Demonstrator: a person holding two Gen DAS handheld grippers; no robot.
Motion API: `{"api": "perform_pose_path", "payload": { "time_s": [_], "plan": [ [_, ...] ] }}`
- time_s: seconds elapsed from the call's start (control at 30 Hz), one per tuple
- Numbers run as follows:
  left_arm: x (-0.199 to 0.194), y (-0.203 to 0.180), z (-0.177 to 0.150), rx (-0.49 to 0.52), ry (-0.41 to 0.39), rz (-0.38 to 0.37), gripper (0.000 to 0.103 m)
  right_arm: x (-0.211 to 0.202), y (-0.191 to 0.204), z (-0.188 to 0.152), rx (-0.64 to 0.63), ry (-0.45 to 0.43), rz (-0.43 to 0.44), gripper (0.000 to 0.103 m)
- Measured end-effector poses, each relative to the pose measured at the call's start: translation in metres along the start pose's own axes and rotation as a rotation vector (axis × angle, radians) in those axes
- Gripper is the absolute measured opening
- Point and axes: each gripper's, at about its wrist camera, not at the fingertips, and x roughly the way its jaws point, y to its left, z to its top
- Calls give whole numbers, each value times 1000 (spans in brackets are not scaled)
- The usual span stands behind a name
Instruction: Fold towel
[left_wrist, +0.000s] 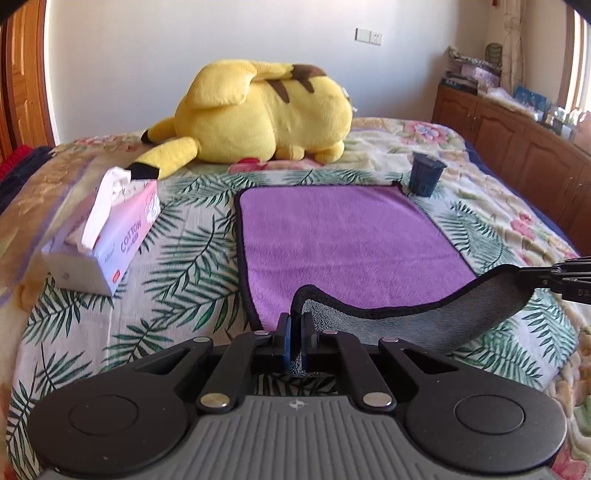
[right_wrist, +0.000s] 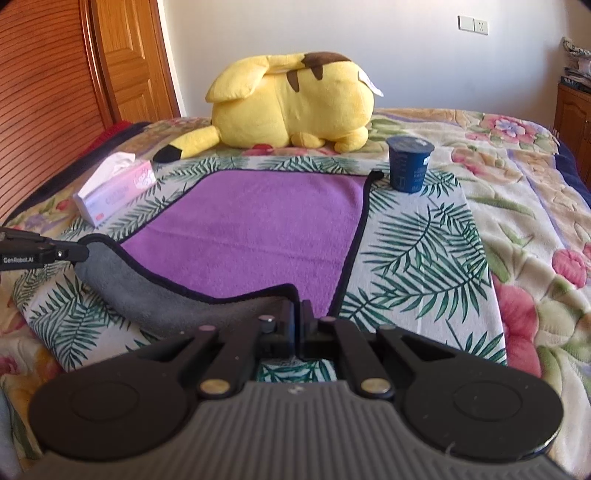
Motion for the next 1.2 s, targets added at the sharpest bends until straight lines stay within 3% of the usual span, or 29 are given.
{"api": "perform_pose_path", "payload": {
  "time_s": [0.4, 1.2],
  "plan": [
    [-19, 2, 12, -18, -79, -5, 0, -14, -2, 9, 7, -96, 16, 3],
    [-26, 1, 49, 29, -181, 7, 0, -10, -6, 41, -45, -181, 8, 3]
  ]
}}
